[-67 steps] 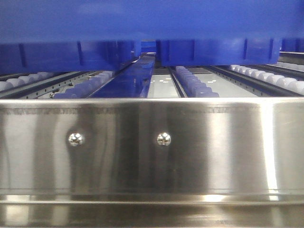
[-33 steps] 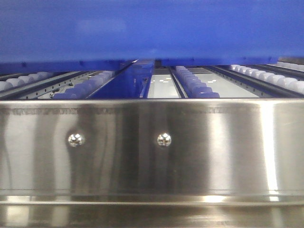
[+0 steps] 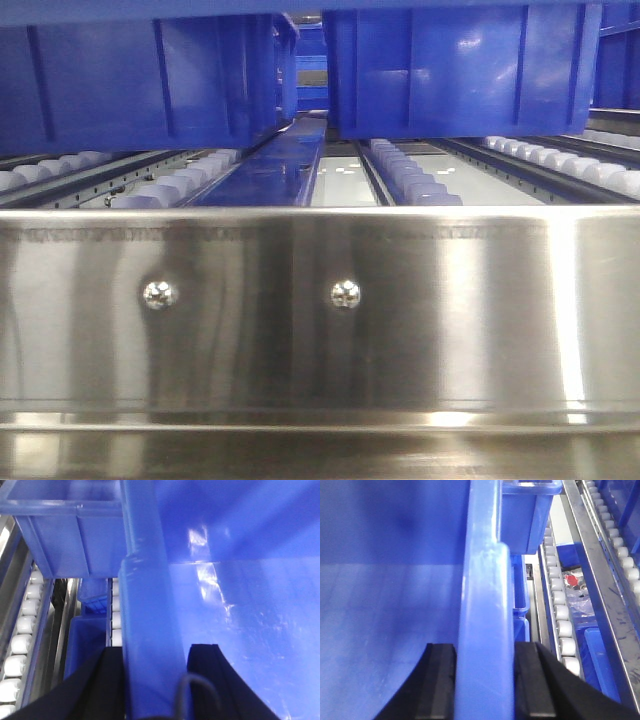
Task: Move blue bin to conveyor side
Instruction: 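Pull the held blue bin back away from the shelf with both grippers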
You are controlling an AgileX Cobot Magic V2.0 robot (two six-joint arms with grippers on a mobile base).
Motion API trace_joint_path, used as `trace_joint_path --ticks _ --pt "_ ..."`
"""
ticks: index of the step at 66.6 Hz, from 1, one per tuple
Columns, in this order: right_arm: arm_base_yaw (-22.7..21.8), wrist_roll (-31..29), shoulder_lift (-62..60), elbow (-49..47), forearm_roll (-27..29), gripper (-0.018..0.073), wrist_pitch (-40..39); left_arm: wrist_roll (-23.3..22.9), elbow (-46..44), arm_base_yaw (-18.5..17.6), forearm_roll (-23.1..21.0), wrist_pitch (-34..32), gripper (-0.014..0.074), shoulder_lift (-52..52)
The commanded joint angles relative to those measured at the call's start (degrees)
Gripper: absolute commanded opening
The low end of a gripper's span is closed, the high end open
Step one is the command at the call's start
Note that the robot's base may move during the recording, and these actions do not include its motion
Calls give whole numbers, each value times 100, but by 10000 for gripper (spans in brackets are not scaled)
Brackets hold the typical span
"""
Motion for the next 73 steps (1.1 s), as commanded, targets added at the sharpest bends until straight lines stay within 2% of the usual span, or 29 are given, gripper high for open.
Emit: trace_joint_path --ticks 1,73 --pt "2 -109 -111 -127 -86 -71 -614 58 -128 -48 -108 -508 -9 -119" --pt "2 -109 -111 -127 -86 -71 -624 58 -128 -48 -90 -634 -9 -119"
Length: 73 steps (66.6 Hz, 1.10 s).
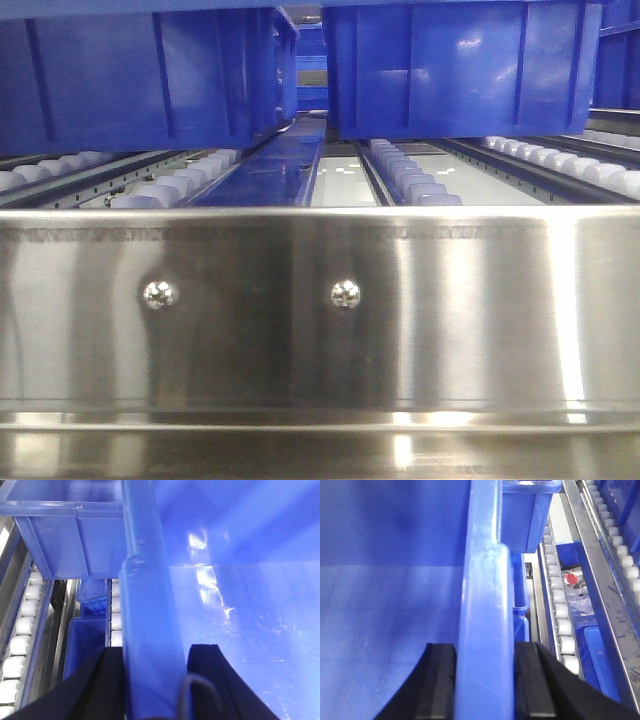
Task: Move blue bin to conveyor side
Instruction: 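Pull the held blue bin back away from the shelf with both grippers, then drive the base across the floor carrying the bin in both grippers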
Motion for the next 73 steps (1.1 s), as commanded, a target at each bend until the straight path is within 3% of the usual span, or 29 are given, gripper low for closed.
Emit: trace_joint_path --ticks 1,73 --pt "2 -109 -111 -127 -86 -71 -645 67 -128 -48 -90 -605 -9 -119" --pt "2 -109 -111 -127 -86 -71 -645 67 -128 -48 -90 -605 -9 -129"
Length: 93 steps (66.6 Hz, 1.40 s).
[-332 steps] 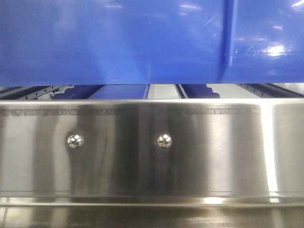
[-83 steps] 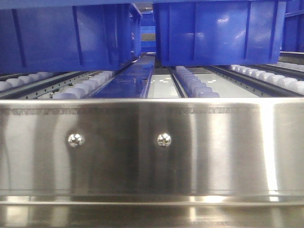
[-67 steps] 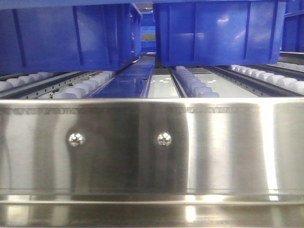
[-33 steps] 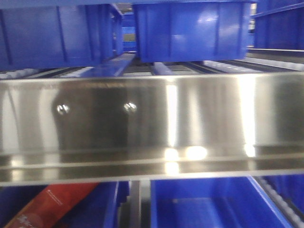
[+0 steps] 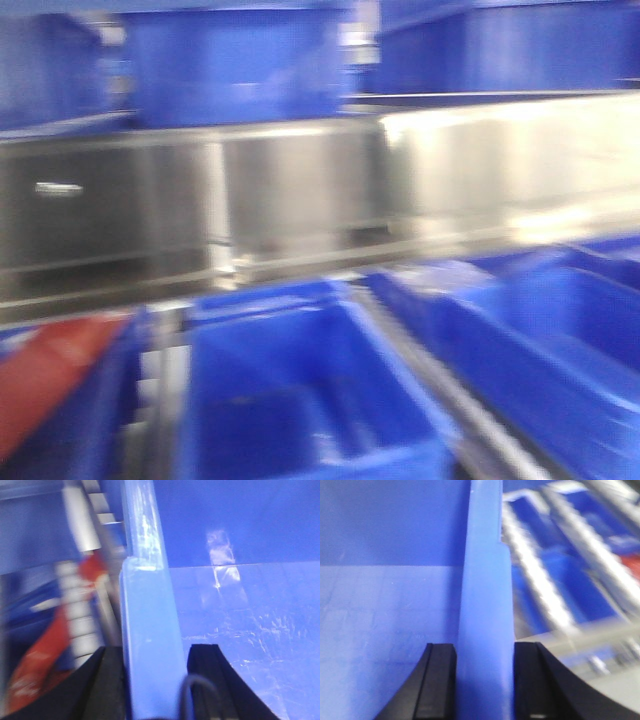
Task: Move blue bin to conveyor side
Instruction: 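Drive the base across the floor carrying the bin in both grippers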
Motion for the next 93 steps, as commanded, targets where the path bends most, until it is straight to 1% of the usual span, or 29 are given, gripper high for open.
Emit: trace_joint_path --ticks 1,93 --pt "2 -109 -111 -127 -107 -71 -620 67 -128 -48 -120 -588 -9 -95" --pt "2 -109 -111 -127 -107 -71 -620 67 -128 -48 -105 -588 -9 -94"
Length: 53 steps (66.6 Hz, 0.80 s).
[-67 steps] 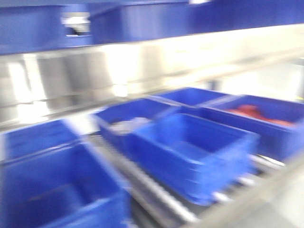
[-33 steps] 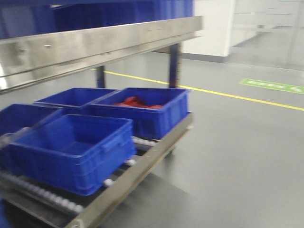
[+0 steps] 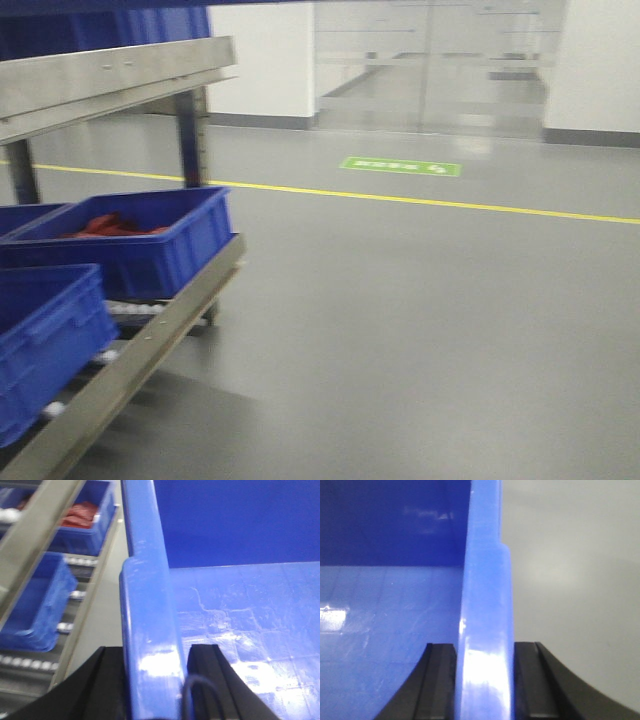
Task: Move blue bin to conveyor side
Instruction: 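Drive the base across the floor carrying the bin in both grippers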
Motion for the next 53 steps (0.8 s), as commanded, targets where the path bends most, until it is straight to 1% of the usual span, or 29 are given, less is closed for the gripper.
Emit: trace_joint_path --ticks 1,53 --pt "2 -105 -111 -127 -85 -71 -620 67 -128 -48 -92 -577 -9 -105" --pt "2 -105 -111 -127 -85 -71 -620 67 -128 -48 -92 -577 -9 -105"
